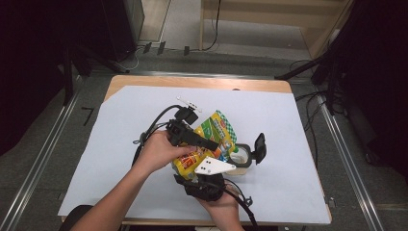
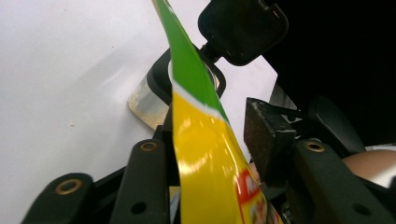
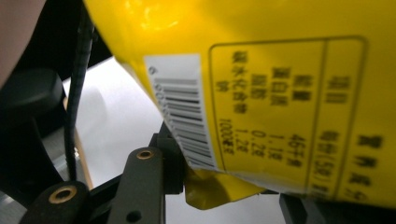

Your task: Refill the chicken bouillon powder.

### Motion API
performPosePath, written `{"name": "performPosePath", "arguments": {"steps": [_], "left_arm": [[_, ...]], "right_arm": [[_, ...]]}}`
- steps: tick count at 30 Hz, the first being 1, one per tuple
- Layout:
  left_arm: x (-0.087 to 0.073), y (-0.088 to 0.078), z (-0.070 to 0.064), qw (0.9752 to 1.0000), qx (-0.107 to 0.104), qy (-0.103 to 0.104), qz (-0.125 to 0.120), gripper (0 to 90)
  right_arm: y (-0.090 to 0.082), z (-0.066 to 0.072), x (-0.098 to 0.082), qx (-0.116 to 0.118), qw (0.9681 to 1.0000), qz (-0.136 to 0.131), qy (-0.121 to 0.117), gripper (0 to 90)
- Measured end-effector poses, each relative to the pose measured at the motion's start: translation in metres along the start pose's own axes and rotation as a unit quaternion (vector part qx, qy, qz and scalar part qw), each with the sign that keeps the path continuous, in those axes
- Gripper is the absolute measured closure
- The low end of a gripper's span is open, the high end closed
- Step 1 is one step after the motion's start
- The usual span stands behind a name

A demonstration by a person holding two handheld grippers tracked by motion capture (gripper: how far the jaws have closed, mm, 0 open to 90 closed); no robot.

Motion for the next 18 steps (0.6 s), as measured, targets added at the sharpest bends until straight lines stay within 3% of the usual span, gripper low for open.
{"name": "performPosePath", "arguments": {"steps": [3,11,18], "left_arm": [[-0.0017,-0.0005,-0.0013,1.0000,0.000,0.006,-0.001,59.8],[-0.0016,0.0012,-0.0009,0.9997,0.022,0.014,0.005,80.7],[-0.0023,-0.0008,-0.0001,0.9995,0.027,0.016,0.006,86.8]], "right_arm": [[-0.0007,-0.0013,-0.0003,-0.001,1.0000,-0.004,0.008,63.7],[0.0005,0.0006,-0.0014,-0.014,0.9998,0.006,-0.015,62.0],[0.0045,0.0053,-0.0015,-0.008,0.9979,0.030,-0.058,56.3]]}}
Point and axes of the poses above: each handheld gripper's, and its own axes: y roughly forward along the jaws, x roughly out of its top, z roughly to its left, the point moved 4 cm from there along y, roughly forward along the jaws, and after that the axes turned 5 degrees about z, right-handed, at the moved point
